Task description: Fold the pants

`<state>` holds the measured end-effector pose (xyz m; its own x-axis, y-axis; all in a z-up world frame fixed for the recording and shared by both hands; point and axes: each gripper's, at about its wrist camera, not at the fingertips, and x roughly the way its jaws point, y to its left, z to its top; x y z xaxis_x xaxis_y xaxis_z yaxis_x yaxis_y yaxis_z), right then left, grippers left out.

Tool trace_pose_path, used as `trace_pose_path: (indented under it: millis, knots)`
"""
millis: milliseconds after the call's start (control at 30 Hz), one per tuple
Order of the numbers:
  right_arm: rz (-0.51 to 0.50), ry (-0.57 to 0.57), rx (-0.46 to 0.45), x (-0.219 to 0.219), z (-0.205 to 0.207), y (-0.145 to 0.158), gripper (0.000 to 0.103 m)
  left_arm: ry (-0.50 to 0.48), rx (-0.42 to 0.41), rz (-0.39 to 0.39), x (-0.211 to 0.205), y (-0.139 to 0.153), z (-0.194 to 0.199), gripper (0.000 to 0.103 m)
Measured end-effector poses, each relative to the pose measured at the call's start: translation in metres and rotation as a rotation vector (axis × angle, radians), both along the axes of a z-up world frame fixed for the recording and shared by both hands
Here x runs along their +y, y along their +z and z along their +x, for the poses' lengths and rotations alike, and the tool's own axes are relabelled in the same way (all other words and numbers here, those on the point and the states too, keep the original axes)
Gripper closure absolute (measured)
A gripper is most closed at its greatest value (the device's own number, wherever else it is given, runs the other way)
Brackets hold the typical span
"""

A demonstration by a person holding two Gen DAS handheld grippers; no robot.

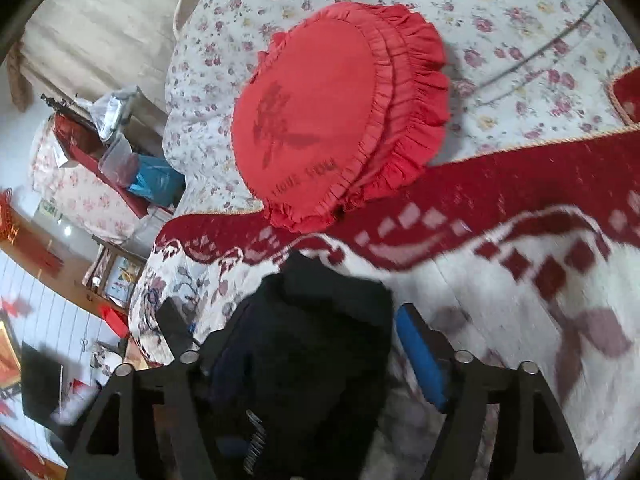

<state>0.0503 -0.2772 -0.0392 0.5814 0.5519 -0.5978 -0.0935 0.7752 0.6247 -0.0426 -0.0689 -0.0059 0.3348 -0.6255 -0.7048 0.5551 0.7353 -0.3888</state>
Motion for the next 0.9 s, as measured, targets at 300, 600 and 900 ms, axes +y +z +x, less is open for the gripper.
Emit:
trace_pose_path:
  millis: [300,600,900]
  knots:
    - [-0.067,0.095,0.09,0.032,-0.001,-0.042,0.034,0.216,-0.044,0.077,0.069,0.008,0.016,0.032]
    - [-0.444,0.237,-0.17,0.106,-0.002,0.016,0.085,0.345,0.021,0.067,0.076,-0.02,0.03,0.032]
    - [-0.349,0.092,0.039,0.039,0.011,-0.024,0.079,0.348,0.097,0.106,0.067,-0.047,0.038,0.032]
